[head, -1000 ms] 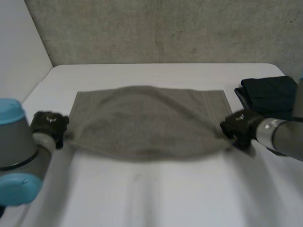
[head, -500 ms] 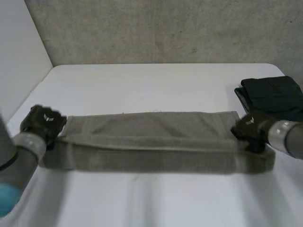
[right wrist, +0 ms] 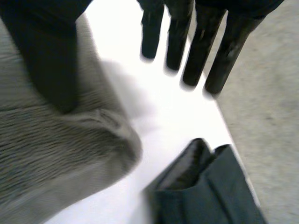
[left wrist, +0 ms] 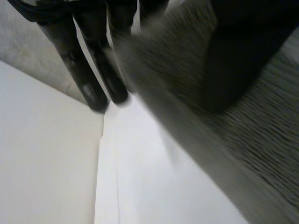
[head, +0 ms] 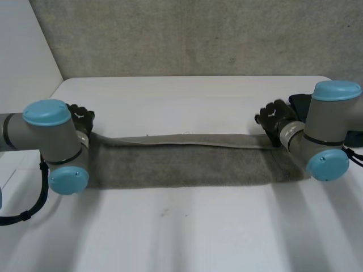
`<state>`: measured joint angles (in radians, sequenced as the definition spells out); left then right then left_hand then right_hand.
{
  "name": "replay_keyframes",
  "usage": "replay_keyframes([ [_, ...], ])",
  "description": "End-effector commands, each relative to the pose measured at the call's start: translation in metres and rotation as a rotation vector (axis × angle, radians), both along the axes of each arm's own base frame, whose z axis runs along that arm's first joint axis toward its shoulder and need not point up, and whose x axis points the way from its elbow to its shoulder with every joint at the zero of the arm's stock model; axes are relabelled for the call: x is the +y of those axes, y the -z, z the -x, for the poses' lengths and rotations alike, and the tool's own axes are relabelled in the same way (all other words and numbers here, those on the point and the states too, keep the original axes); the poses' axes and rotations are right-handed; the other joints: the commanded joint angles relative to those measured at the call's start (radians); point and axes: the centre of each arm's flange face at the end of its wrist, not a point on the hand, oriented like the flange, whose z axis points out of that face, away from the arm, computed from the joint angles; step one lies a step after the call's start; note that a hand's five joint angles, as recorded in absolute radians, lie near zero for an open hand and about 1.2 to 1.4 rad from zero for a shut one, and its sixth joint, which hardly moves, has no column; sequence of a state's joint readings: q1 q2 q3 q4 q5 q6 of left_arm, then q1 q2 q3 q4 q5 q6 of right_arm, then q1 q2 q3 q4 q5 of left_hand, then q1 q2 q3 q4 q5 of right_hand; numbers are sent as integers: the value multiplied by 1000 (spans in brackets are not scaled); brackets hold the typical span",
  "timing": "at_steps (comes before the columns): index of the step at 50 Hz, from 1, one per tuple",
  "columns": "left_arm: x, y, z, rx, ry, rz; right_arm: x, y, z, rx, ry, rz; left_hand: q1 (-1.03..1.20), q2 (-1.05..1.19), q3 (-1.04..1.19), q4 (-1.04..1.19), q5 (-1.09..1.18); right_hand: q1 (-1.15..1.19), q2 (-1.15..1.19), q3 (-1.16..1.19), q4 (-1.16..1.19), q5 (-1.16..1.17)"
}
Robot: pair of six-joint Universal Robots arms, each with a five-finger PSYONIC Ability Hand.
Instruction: Fold the laundry.
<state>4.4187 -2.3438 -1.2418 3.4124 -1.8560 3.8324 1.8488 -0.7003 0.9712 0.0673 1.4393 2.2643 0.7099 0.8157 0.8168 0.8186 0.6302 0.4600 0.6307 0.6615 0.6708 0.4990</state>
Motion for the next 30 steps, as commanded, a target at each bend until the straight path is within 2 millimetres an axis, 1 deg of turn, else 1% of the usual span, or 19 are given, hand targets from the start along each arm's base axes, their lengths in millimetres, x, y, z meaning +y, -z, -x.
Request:
replay_keyframes([
  [1,7,-14,25,26,68,75,-16,-32,-1,-103,99,146,-535,-641,-642,-644,-630,-286,-456,-487,-496,-499],
  [2,8,-16,26,29,68,87,-18,-52,2,-166,133,185,-535,-641,-642,-644,-630,-286,-456,-487,-496,-499],
  [3,8,-21,26,33,68,104,-19,-63,5,-197,149,202,-535,-641,-642,-644,-630,-286,-456,-487,-496,-499],
  [4,9,-33,27,43,67,133,-18,-73,8,-225,161,217,-535,-641,-642,-644,-630,-286,-456,-487,-496,-499],
  [5,11,-39,26,48,67,145,-16,-82,9,-255,167,224,-535,-641,-642,-644,-630,-286,-456,-487,-496,-499],
  [6,12,-44,25,52,65,152,-12,-98,11,-311,175,235,-535,-641,-642,-644,-630,-286,-456,-487,-496,-499],
  [8,18,-56,21,60,62,168,-5,-111,12,-360,178,237,-535,-641,-642,-644,-630,-286,-456,-487,-496,-499],
  [9,21,-59,20,63,65,170,-1,-116,13,-379,175,234,-535,-641,-642,-644,-630,-286,-456,-487,-496,-499],
  [10,24,-61,19,62,66,168,6,-125,16,-406,175,226,-535,-641,-642,-644,-630,-286,-456,-487,-496,-499],
  [13,39,-69,15,64,75,165,17,-129,23,-418,166,191,-535,-641,-642,-644,-630,-286,-456,-487,-496,-499],
  [14,42,-69,14,64,75,161,22,-125,31,-403,164,149,-535,-641,-642,-644,-630,-286,-456,-487,-496,-499],
  [17,58,-67,10,56,81,137,31,-110,45,-378,171,53,-535,-641,-642,-644,-630,-286,-456,-487,-496,-499],
  [18,62,-66,9,54,83,128,39,-101,50,-368,169,-13,-535,-641,-642,-644,-630,-286,-456,-487,-496,-499],
  [20,73,-61,8,54,89,104,49,-92,54,-358,162,-80,-535,-641,-642,-644,-630,-286,-456,-487,-496,-499],
  [21,77,-59,8,56,95,95,59,-82,57,-353,154,-148,-535,-641,-642,-644,-630,-286,-456,-487,-496,-499],
  [23,88,-52,11,74,122,66,67,-69,61,-347,158,-207,-535,-641,-642,-644,-630,-286,-456,-487,-496,-499],
  [24,91,-50,12,82,131,54,73,-58,66,-346,160,-248,-535,-641,-642,-644,-630,-264,-435,-466,-475,-477],
  [28,99,-42,13,123,156,19,80,-37,73,-357,152,-297,-535,-640,-641,-643,-629,-129,-300,-330,-340,-342],
  [30,101,-37,12,136,155,2,81,-32,74,-362,147,-294,-532,-637,-639,-640,-627,-53,-223,-254,-263,-266],
])
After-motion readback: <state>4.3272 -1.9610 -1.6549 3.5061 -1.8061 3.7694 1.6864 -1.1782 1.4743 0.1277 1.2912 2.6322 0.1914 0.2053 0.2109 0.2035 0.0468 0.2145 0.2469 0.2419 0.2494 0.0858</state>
